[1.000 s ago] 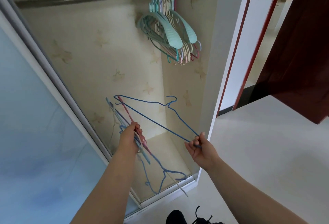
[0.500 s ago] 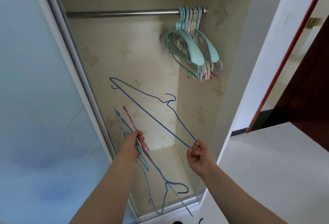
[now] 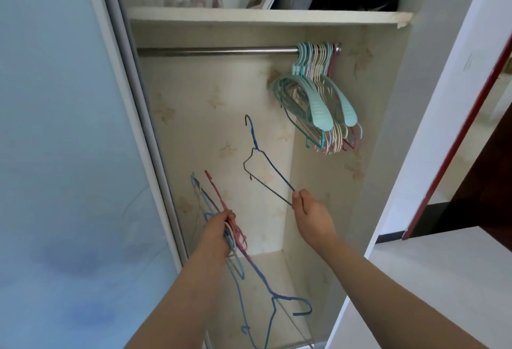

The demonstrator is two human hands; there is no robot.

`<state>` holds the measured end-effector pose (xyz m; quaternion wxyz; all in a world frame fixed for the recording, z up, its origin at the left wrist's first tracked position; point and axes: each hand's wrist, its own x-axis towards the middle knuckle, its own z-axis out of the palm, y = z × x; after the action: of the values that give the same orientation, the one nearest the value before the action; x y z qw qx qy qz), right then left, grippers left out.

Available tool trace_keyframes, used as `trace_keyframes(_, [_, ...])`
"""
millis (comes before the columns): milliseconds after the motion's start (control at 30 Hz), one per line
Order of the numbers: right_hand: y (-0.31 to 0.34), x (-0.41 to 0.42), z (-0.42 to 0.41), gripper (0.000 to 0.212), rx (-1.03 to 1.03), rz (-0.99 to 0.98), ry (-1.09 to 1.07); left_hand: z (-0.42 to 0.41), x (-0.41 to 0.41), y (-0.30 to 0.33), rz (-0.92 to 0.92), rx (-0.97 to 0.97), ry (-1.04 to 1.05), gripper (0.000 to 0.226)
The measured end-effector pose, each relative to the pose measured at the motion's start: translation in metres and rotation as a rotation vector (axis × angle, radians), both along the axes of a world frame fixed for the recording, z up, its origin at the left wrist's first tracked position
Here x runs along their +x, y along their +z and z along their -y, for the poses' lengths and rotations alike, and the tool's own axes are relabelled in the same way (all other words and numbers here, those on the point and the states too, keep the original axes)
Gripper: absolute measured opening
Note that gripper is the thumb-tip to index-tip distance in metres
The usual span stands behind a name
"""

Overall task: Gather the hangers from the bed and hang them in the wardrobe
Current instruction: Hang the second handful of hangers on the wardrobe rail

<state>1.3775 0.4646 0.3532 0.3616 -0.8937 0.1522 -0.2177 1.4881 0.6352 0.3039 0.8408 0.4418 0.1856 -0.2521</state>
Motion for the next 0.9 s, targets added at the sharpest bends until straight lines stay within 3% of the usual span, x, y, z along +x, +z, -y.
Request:
trace_keyframes(133, [0.059, 0.021, -0.005, 0.034, 0.097, 0.281, 0.007, 0.002, -0.003, 0.019, 0.089, -0.005, -0.069, 0.036])
trace_keyframes(233, [0.089, 0.053, 0.007, 0.033, 0.166, 0.368, -0.019, -0.001, -0.004, 0.031, 0.165, 0.003, -0.104, 0.027])
trace_keyframes(433, [0.107, 0.114, 0.040, 0.027, 0.310, 0.248, -0.012, -0.012, -0.005, 0.049, 0.311, 0.061, -0.182, 0.018])
trace_keyframes(533, [0.097, 0.125, 0.047, 0.030, 0.435, 0.244, -0.078, -0.014, -0.007, 0.061, 0.326, 0.033, -0.159, 0.017])
trace_keyframes(700, [0.076, 0.116, 0.056, 0.033, 0.451, 0.275, -0.218, -0.022, -0.013, 0.067, 0.316, -0.080, -0.167, 0.021])
trace_keyframes(800, [0.071, 0.113, 0.057, 0.022, 0.731, 0.318, -0.294, -0.027, -0.020, 0.060, 0.375, -0.107, -0.199, 0.021])
trace_keyframes(900, [0.043, 0.090, 0.038, 0.067, 0.879, 0.200, -0.390, -0.027, -0.027, 0.053, 0.428, -0.108, -0.232, 0.021])
